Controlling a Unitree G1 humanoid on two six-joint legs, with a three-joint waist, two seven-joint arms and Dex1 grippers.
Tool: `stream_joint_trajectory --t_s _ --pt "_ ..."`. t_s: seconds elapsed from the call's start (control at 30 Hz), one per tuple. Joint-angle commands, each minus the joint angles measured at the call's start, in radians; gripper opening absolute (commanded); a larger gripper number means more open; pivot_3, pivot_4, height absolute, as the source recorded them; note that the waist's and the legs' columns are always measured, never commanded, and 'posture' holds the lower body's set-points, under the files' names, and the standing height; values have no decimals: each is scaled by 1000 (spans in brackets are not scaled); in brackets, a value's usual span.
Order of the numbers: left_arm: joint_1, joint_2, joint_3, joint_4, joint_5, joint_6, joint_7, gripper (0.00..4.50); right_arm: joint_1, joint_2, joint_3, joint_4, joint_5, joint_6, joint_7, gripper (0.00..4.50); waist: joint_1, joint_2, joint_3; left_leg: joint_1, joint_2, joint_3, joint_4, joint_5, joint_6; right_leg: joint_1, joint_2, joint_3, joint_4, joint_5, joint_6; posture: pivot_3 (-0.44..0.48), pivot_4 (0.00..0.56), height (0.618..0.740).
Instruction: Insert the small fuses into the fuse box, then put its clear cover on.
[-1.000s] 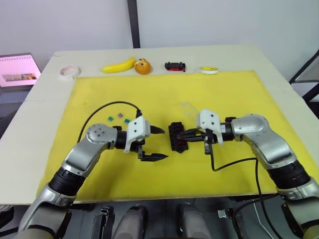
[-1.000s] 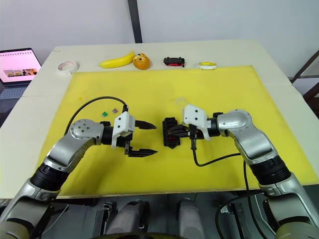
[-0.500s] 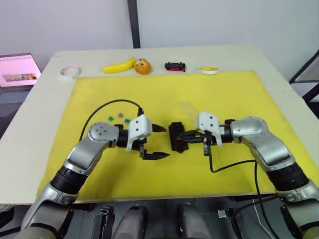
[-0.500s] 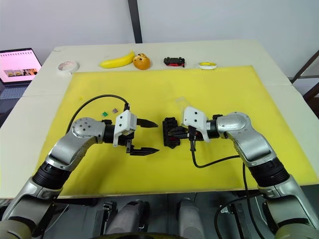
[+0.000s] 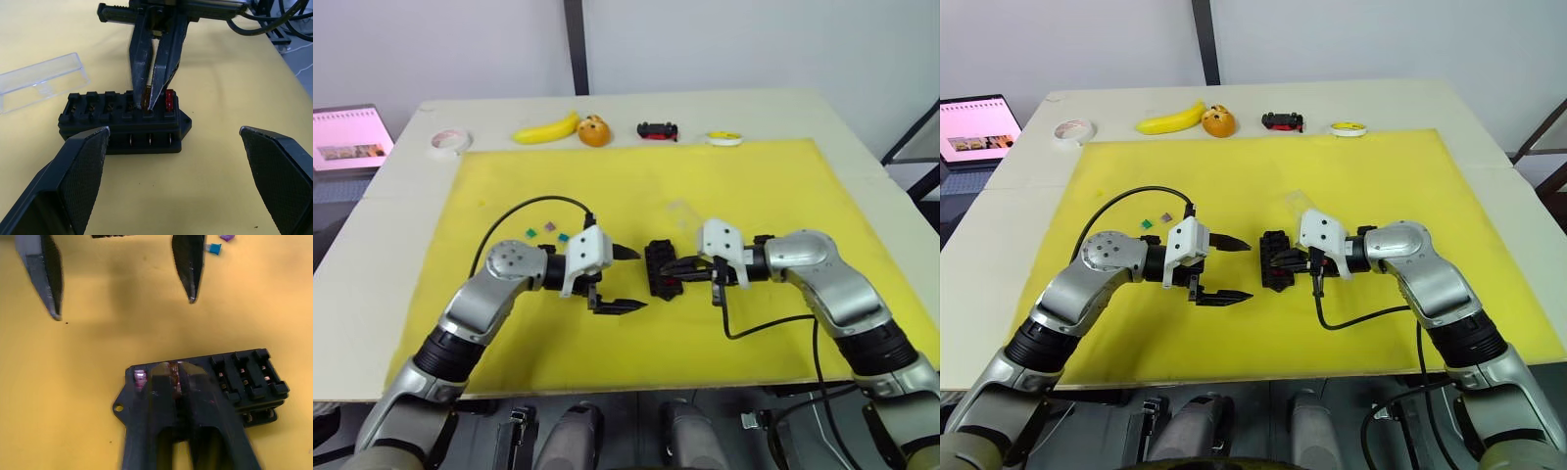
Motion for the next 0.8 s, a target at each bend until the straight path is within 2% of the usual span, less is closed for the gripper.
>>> stream_joint_trajectory --t_s 0.03,0.4,0.67,0.77,0.8 --pt "-14 -1 24 -16 -4 -1 -2 4500 -21 0 -39 -61 25 11 5 2377 0 0 0 0 0 0 0 0 0 0 0 0 0 0 0 0 150 740" --pt "-16 -8 21 -12 -1 -3 -2 4500 -23 -15 -96 -135 75 90 0 2377 0 0 0 -1 0 0 0 0 0 0 0 0 0 0 0 0 150 740" --pt "-17 -7 19 -5 -3 -16 -22 4500 72 18 -213 -274 181 252 -133 2377 2 0 0 -1 0 -1 1 0 0 0 0 0 0 0 0 0 150 740" --pt "-25 -15 16 9 1 -28 -27 4500 147 46 -231 -336 197 281 -199 1585 2 0 0 -1 0 -1 1 0 1 0 0 0 0 0 0 0 150 740" --pt "-28 -18 15 13 2 -30 -28 4500 170 53 -230 -356 197 283 -217 1077 2 0 0 -1 0 -1 1 0 1 0 0 0 0 0 0 0 150 740"
